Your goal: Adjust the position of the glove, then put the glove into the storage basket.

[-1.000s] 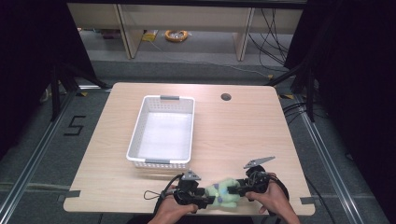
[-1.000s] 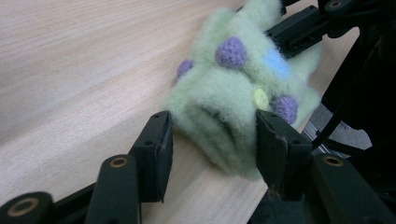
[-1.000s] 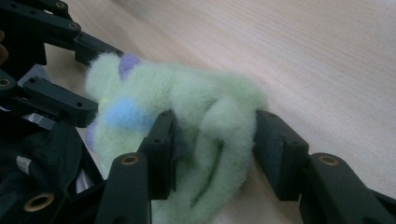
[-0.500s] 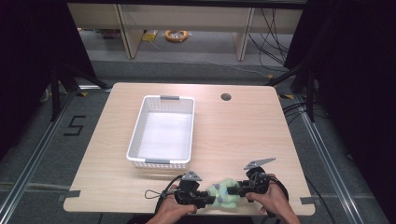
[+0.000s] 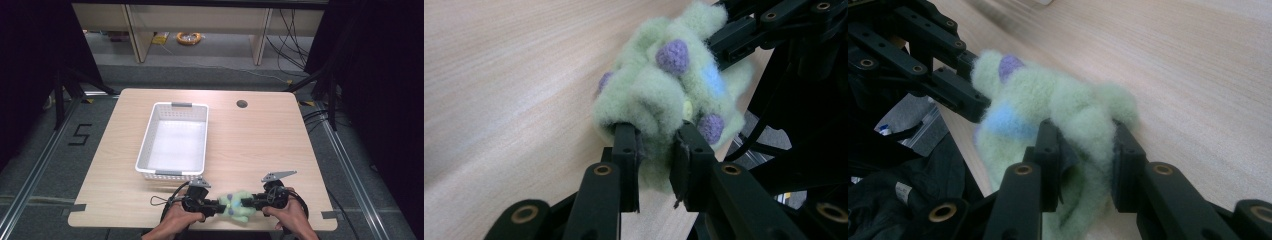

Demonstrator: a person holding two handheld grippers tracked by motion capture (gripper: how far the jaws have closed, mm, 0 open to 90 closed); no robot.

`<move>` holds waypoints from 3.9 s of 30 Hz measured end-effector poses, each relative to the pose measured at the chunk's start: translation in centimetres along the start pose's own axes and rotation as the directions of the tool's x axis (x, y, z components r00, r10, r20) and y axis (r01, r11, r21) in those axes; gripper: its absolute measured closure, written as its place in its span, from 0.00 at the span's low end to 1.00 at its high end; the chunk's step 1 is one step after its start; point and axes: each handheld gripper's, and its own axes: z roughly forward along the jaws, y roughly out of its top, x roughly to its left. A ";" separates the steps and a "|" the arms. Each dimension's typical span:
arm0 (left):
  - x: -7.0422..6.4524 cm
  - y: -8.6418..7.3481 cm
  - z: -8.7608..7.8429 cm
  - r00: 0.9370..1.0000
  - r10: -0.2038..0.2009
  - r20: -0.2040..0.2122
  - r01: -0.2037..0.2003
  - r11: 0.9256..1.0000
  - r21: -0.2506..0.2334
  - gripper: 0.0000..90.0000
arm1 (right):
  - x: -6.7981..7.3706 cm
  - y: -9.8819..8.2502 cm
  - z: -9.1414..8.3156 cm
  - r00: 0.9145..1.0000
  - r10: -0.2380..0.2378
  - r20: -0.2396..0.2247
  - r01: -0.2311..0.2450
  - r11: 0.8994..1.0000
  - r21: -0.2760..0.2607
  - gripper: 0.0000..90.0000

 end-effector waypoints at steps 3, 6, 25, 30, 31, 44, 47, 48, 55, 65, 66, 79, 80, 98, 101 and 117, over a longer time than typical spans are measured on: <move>0.0 0.2 -0.2 1.000 -0.001 0.028 0.002 1.000 -0.012 0.82 | 0.1 0.1 -0.1 1.000 -0.005 0.006 0.005 1.000 -0.004 0.81; 0.1 0.3 -0.3 0.999 -0.003 0.033 0.004 1.000 -0.014 0.82 | 0.2 0.1 -0.2 1.000 -0.011 0.010 0.011 1.000 -0.013 0.81; -0.1 0.7 -1.2 0.999 0.013 0.030 -0.012 0.999 -0.033 0.82 | 1.0 0.7 -0.5 0.999 -0.035 0.025 0.036 0.999 -0.032 0.82; -0.2 1.1 -2.1 0.999 0.025 0.023 -0.023 0.997 -0.074 0.82 | 1.6 1.8 -1.0 0.998 -0.051 0.029 0.052 0.997 -0.052 0.82; -0.2 1.2 -2.3 0.999 0.024 0.028 -0.023 0.997 -0.068 0.82 | 1.6 2.0 -1.0 0.998 -0.063 0.019 0.064 0.996 -0.063 0.82; -0.5 2.2 -6.3 0.999 0.046 0.009 -0.044 0.988 -0.146 0.82 | 4.0 5.4 -2.0 0.993 -0.118 0.021 0.120 0.988 -0.096 0.82; -0.3 2.7 -7.5 0.999 0.049 0.000 -0.048 0.987 -0.154 0.82 | 4.6 6.3 -2.1 0.992 -0.126 0.010 0.126 0.986 -0.106 0.82; -0.3 2.9 -7.8 0.999 0.053 -0.004 -0.053 0.986 -0.156 0.82 | 4.9 6.8 -2.1 0.992 -0.125 0.012 0.126 0.985 -0.116 0.82; 0.4 4.1 -10.3 0.997 0.064 -0.049 -0.071 0.985 -0.156 0.81 | 5.3 9.5 -1.5 0.987 -0.163 -0.001 0.161 0.979 -0.127 0.82; 2.7 5.0 -13.1 0.995 0.029 -0.099 -0.044 0.986 -0.161 0.81 | 6.6 13.7 0.3 0.984 -0.180 -0.012 0.178 0.978 -0.106 0.82; 2.8 5.1 -13.3 0.995 0.026 -0.098 -0.042 0.986 -0.164 0.81 | 6.8 14.2 0.5 0.982 -0.186 -0.012 0.184 0.978 -0.098 0.82; 6.1 6.1 -16.3 0.991 -0.027 -0.129 0.007 0.988 -0.156 0.81 | 7.7 18.5 3.5 0.982 -0.186 -0.019 0.184 0.980 -0.078 0.82; 6.4 6.2 -16.3 0.991 -0.032 -0.130 0.012 0.988 -0.157 0.81 | 7.7 18.7 3.7 0.983 -0.182 -0.020 0.180 0.981 -0.075 0.82; 12.1 6.0 -15.8 0.976 -0.139 -0.165 0.125 0.987 -0.097 0.81 | 6.1 21.1 9.8 0.995 -0.103 0.000 0.103 0.995 -0.004 0.82; 12.6 5.8 -15.3 0.972 -0.145 -0.186 0.132 0.988 -0.082 0.81 | 5.8 21.0 10.6 0.996 -0.090 0.007 0.090 0.996 0.010 0.82; 13.7 5.7 -13.8 0.960 -0.152 -0.235 0.155 0.988 -0.004 0.79 | 4.8 20.8 13.4 0.998 -0.042 0.055 0.036 0.994 0.105 0.82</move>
